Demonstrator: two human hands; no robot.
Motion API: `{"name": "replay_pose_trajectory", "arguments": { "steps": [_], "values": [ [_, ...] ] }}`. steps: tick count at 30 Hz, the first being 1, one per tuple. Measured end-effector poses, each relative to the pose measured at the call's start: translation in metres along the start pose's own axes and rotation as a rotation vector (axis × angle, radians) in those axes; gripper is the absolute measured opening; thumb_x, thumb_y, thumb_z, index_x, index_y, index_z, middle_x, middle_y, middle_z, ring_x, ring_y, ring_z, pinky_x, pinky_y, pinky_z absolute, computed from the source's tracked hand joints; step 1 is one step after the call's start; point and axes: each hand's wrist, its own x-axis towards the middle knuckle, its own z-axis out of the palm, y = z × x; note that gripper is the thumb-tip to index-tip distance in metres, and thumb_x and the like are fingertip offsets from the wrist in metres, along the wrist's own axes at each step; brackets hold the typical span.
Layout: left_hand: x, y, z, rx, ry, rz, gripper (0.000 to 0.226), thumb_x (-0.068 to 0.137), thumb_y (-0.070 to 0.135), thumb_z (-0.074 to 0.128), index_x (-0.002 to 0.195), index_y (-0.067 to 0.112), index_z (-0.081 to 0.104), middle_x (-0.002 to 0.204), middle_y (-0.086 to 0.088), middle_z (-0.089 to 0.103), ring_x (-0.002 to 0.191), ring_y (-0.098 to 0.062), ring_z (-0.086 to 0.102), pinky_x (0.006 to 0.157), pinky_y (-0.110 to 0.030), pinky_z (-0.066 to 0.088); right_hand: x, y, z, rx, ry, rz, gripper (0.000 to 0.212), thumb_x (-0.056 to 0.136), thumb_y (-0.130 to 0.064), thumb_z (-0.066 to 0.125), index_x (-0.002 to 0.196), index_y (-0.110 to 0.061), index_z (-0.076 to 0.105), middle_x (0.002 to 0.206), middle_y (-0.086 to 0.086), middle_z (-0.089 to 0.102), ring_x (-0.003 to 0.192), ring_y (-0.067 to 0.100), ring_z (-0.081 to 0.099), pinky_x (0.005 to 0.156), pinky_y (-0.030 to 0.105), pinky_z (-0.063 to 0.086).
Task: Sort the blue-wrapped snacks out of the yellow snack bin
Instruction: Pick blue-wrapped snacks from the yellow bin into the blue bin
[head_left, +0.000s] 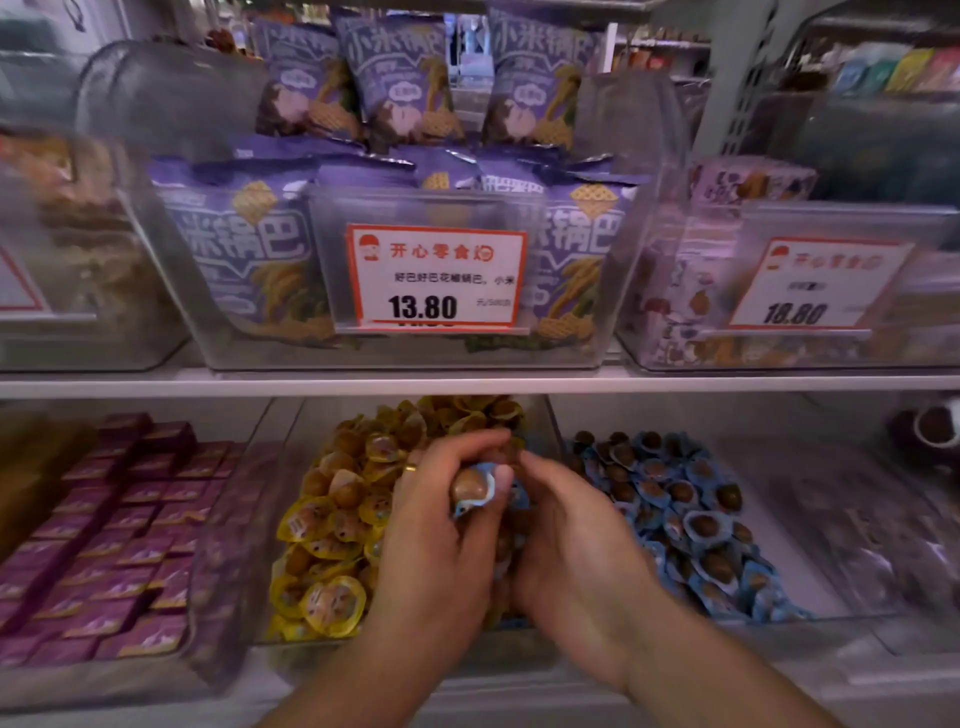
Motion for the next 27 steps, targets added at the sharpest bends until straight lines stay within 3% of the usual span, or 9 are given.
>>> {"name": "replay_pose_trajectory", "arguments": {
  "steps": [2,4,8,11,13,15,18,22,27],
  "values": [
    [-0.003,0.008,0.011,0.239,-0.120,0.166,0.032,0.093,0.042,0.049,0.124,0.037,0.056,0.120,0.017,0.058,0.114,-0.013,0.053,0.092,-0.040,0.046,-0.010,-0.004,-0.004,0.022,-0.065,-0.015,0.043,0.097,-0.044,0.051,0.119,-0.014,0.072,0.124,0.011,0.069,0.117,0.022,0.065,0.107,0.045,0.045],
    [-0.004,0.013,0.020,0.342,-0.269,0.159,0.055,0.092,0.049,0.039,0.144,0.031,0.041,0.138,0.008,0.046,0.131,-0.018,0.039,0.108,-0.044,0.038,-0.016,-0.010,-0.014,-0.205,0.008,-0.135,0.024,0.093,-0.033,0.064,0.111,-0.020,0.073,0.114,0.004,0.074,0.107,0.014,0.069,0.099,0.038,0.051],
    [-0.001,0.010,0.030,0.346,-0.507,0.067,0.086,0.078,0.071,0.026,0.141,0.046,-0.027,0.153,0.025,0.002,0.145,0.001,0.004,0.115,-0.014,0.006,-0.025,-0.017,-0.039,-0.458,0.058,-0.268,0.026,0.088,-0.015,0.073,0.114,-0.023,0.071,0.107,0.005,0.076,0.104,0.018,0.071,0.092,0.036,0.056],
    [0.007,0.006,0.028,0.150,-0.591,0.126,0.102,0.078,0.076,0.051,0.153,0.039,-0.009,0.156,0.024,0.012,0.144,0.009,0.015,0.114,-0.012,0.019,-0.025,-0.027,-0.053,-0.486,0.074,-0.415,0.028,0.082,-0.016,0.074,0.108,-0.025,0.072,0.094,0.006,0.076,0.088,0.024,0.072,0.070,0.029,0.058],
    [0.012,-0.003,0.022,0.045,-0.580,0.110,0.090,0.082,0.074,0.054,0.155,0.035,0.018,0.152,0.024,0.030,0.139,0.008,0.031,0.113,-0.015,0.029,-0.018,-0.039,-0.070,-0.561,0.198,-0.518,0.020,0.083,-0.015,0.073,0.099,-0.026,0.073,0.077,0.008,0.073,0.069,0.024,0.067,0.052,0.022,0.050],
    [0.019,-0.018,0.015,0.067,-0.496,0.059,0.062,0.088,0.061,0.057,0.144,0.035,0.046,0.137,0.024,0.051,0.128,0.007,0.047,0.107,-0.025,0.042,-0.005,-0.053,-0.096,-0.943,0.388,-0.572,0.020,0.087,-0.016,0.073,0.102,-0.029,0.070,0.086,0.005,0.073,0.077,0.014,0.070,0.060,0.015,0.050],
    [0.031,-0.039,0.003,0.259,-0.346,0.095,0.023,0.094,0.025,0.064,0.116,0.027,0.071,0.115,0.015,0.065,0.110,0.002,0.059,0.098,-0.029,0.048,0.009,-0.060,-0.124,-1.484,0.396,-0.246,0.049,0.088,-0.039,0.071,0.134,-0.024,0.059,0.126,-0.003,0.065,0.114,0.013,0.062,0.089,0.021,0.049],
    [0.049,-0.053,0.005,0.517,-0.398,0.194,0.032,0.089,0.037,0.056,0.117,0.030,0.068,0.114,0.008,0.068,0.106,-0.011,0.062,0.091,-0.024,0.047,0.016,-0.043,-0.127,-1.334,0.470,-0.405,0.041,0.092,-0.048,0.061,0.128,-0.027,0.062,0.121,-0.008,0.067,0.114,0.011,0.061,0.089,0.022,0.048],
    [0.078,-0.069,0.057,0.945,-0.626,0.315,0.055,0.092,0.052,0.049,0.139,0.023,0.048,0.144,-0.002,0.050,0.129,-0.025,0.049,0.108,-0.040,0.037,0.018,-0.008,-0.085,-1.061,0.196,-0.414,0.067,0.082,-0.059,0.055,0.143,-0.036,0.044,0.133,-0.015,0.057,0.123,0.003,0.054,0.106,0.036,0.047]
  ]
}}
